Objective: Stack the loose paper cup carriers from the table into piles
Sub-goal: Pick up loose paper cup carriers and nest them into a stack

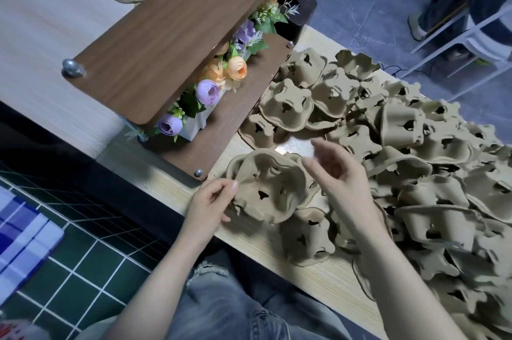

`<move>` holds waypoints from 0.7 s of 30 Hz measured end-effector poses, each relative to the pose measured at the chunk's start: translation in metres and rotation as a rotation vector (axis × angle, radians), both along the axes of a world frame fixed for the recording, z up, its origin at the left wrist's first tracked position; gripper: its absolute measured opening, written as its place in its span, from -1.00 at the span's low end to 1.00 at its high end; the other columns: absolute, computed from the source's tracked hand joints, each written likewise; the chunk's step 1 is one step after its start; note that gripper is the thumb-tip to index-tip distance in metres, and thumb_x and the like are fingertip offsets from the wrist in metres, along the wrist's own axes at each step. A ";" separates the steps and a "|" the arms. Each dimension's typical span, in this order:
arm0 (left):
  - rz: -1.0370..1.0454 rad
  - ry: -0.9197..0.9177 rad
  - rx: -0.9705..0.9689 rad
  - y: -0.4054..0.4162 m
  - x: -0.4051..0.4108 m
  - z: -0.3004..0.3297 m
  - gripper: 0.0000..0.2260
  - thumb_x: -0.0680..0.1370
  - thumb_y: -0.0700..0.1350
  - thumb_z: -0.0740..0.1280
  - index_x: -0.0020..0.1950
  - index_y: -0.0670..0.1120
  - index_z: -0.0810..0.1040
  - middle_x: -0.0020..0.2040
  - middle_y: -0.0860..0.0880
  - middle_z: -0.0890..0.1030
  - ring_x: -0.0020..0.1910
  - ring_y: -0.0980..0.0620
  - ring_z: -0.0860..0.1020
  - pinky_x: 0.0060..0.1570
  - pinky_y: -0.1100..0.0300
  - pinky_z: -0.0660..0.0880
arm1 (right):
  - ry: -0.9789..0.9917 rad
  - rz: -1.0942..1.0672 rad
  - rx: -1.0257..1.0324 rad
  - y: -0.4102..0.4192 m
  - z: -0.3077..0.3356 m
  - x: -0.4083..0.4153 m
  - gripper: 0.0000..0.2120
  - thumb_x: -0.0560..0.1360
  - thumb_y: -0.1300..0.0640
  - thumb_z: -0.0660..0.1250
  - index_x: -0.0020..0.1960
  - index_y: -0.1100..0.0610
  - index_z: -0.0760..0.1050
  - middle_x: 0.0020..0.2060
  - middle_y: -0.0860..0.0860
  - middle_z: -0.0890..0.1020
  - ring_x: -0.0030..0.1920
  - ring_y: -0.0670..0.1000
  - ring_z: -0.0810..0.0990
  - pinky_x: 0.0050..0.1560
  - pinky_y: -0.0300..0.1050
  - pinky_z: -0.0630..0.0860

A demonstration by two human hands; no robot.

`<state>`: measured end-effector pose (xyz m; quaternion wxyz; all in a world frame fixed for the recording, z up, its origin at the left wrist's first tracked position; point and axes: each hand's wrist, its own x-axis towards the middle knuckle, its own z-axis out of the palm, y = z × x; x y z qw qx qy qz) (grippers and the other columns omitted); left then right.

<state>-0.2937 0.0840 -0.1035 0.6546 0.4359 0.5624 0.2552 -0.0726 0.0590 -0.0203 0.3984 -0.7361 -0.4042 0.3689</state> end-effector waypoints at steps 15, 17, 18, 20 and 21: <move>-0.061 0.003 0.051 -0.006 0.000 0.007 -0.67 0.63 0.00 0.24 0.35 0.32 0.35 0.30 0.27 0.42 -0.02 0.21 0.60 -0.25 0.20 0.61 | 0.233 0.053 -0.079 -0.027 -0.022 -0.021 -0.67 0.58 0.25 0.30 0.14 -0.19 0.51 -0.34 -0.15 0.51 -0.40 -0.17 0.41 -0.36 -0.34 0.38; -0.054 0.006 0.047 -0.006 0.000 0.008 -0.66 0.63 0.00 0.24 0.35 0.32 0.33 0.31 0.25 0.42 -0.01 0.21 0.60 -0.24 0.20 0.61 | 0.223 0.109 -0.097 -0.023 -0.022 -0.019 -0.69 0.59 0.23 0.29 0.20 -0.13 0.52 -0.27 -0.01 0.51 -0.39 -0.17 0.41 -0.37 -0.32 0.40; -0.054 -0.002 0.048 -0.006 0.000 0.009 -0.67 0.63 0.00 0.23 0.33 0.34 0.32 0.31 0.25 0.42 0.01 0.24 0.60 -0.23 0.19 0.62 | 0.220 0.123 -0.109 -0.021 -0.023 -0.017 -0.70 0.60 0.23 0.28 0.23 -0.10 0.52 -0.27 0.01 0.51 -0.39 -0.17 0.40 -0.39 -0.31 0.40; -0.049 -0.018 0.054 -0.006 0.000 0.010 -0.66 0.63 -0.01 0.23 0.29 0.39 0.31 0.30 0.29 0.41 0.01 0.31 0.59 -0.22 0.15 0.62 | 0.202 0.144 -0.123 -0.018 -0.025 -0.016 -0.71 0.60 0.22 0.28 0.28 -0.03 0.52 -0.29 -0.04 0.52 -0.40 -0.18 0.39 -0.36 -0.33 0.37; -0.048 -0.021 0.056 -0.006 0.000 0.010 -0.65 0.62 0.00 0.23 0.30 0.41 0.30 0.29 0.29 0.42 0.01 0.31 0.59 -0.20 0.15 0.61 | 0.191 0.150 -0.137 -0.016 -0.028 -0.015 -0.71 0.60 0.22 0.27 0.29 0.00 0.53 -0.30 -0.06 0.53 -0.41 -0.20 0.39 -0.35 -0.33 0.35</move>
